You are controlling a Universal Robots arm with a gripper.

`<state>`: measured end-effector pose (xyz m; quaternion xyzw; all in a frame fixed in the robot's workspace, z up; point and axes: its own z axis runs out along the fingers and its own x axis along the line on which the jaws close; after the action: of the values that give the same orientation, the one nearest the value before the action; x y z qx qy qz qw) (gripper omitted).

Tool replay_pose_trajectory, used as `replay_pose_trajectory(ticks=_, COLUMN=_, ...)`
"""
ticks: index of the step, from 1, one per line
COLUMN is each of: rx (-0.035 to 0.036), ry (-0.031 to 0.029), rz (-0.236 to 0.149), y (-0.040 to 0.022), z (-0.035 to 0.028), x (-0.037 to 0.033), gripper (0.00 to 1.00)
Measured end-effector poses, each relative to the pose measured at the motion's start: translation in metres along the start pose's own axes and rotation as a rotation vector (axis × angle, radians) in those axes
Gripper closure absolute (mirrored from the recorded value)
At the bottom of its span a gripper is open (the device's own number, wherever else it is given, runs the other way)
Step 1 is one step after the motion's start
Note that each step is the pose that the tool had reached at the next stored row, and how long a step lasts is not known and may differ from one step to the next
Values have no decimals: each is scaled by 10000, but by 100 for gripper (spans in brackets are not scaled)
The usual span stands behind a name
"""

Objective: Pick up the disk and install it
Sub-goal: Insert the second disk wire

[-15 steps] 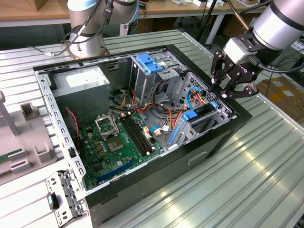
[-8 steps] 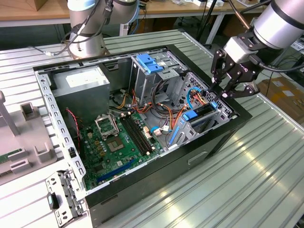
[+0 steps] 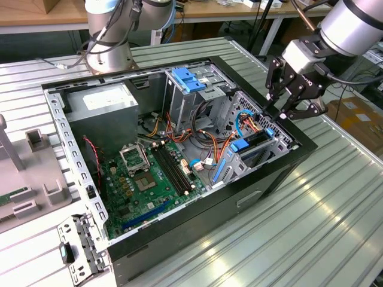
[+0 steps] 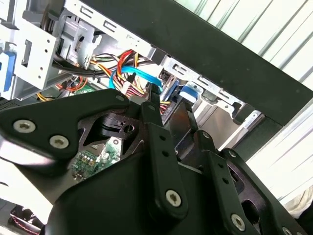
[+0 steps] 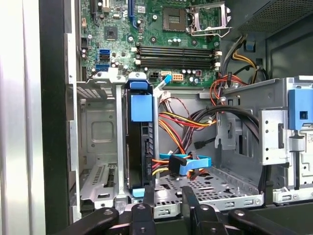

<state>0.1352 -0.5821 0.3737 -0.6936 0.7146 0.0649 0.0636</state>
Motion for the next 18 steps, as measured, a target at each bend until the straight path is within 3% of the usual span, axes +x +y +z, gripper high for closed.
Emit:
replay_pose_trajectory(ticks=5, rx=-2, ry=-68, rz=1, y=107, z=8, x=-40, gripper=64)
replay_pose_trajectory(ticks=9, rx=-2, ry=-68, rz=1, y=175, z=31, x=-85, gripper=64)
replay_pose_trajectory(ticks=11, rx=0, ry=-13, rz=1, y=190, z=47, x=-117, gripper=64)
replay_pose_trajectory(ticks=12, rx=1, ry=58, rz=0, y=193, z=54, x=-134, gripper=64)
replay_pose_trajectory(ticks=14, rx=9, ry=330, rz=-1, y=196, z=66, x=-167, gripper=64)
replay_pose_trajectory(ticks=15, rx=17, ry=577, rz=-1, y=198, z=75, x=-191, gripper=64)
replay_pose_trajectory(ticks=16, rx=22, ry=746, rz=-2, y=199, z=78, x=-202, gripper=64)
replay_pose_trajectory(ticks=17, rx=25, ry=868, rz=-2, y=200, z=82, x=-205, gripper=64)
replay_pose_trajectory(ticks=18, rx=28, ry=941, rz=-2, y=206, z=84, x=-205, gripper=64)
